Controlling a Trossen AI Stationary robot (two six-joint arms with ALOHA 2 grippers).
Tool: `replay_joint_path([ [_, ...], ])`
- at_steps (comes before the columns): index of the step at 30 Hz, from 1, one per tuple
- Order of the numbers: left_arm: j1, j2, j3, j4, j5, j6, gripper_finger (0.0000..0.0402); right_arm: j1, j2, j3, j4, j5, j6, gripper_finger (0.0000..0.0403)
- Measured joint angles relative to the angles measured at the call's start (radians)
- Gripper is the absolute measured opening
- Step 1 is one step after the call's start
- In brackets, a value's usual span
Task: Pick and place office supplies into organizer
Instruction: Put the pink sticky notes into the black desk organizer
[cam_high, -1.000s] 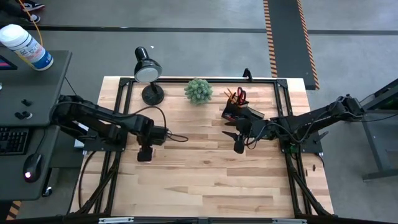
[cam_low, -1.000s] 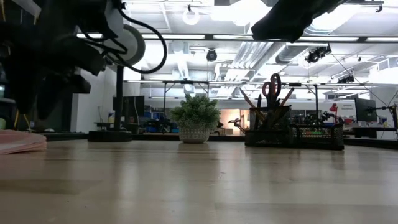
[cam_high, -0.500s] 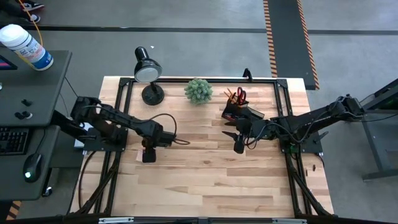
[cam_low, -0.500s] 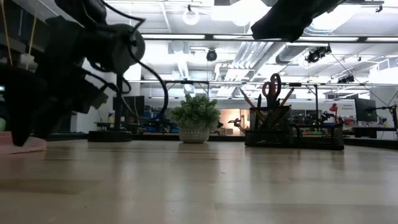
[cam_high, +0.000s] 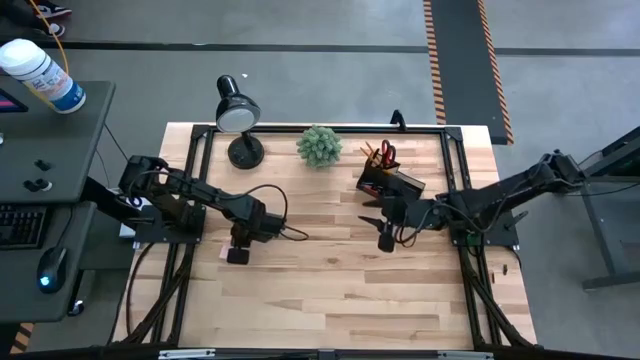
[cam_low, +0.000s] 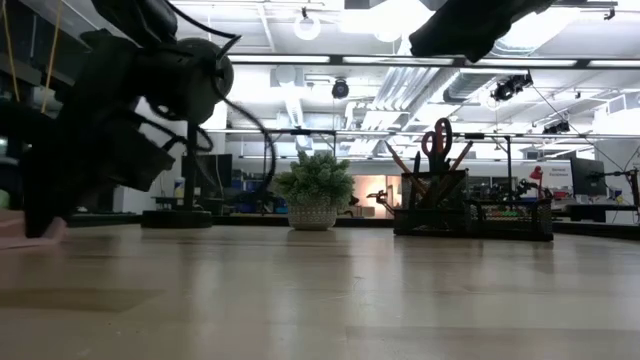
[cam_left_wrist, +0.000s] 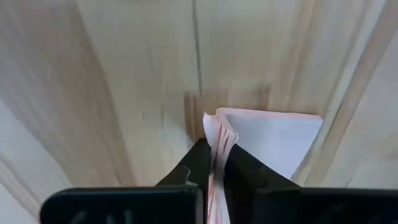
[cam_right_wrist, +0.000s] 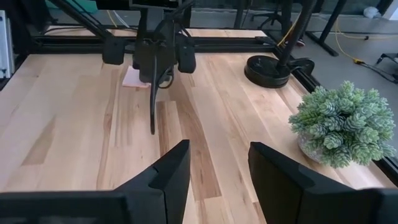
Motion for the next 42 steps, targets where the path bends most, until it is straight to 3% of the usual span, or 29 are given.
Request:
replay_joint_path([
  [14,0.001,0.006,0.201,0.201,-0.120,0.152,0.0004,0.190,-0.003,0.001,-0.021,0.217,0.023,0.0153],
  [23,0.002,0.005,0.353,0.357,-0.217,0.290,0.0002,0.364,-0.003,0.002,-0.020,0.469,0.030,0.0153],
  [33,0.030,0.040,0.389,0.706,-0.252,0.590,0.0000,0.521,-0.003,0.003,-0.049,0.746,0.125,0.0153],
  [37,0.042,0.054,0.391,0.851,-0.301,0.597,0.0000,0.568,-0.003,0.003,-0.118,0.829,0.216,0.0153],
  [42,0.042,0.057,0.388,0.996,-0.398,0.499,0.0000,0.578,-0.003,0.003,-0.205,0.871,0.317,0.0153],
])
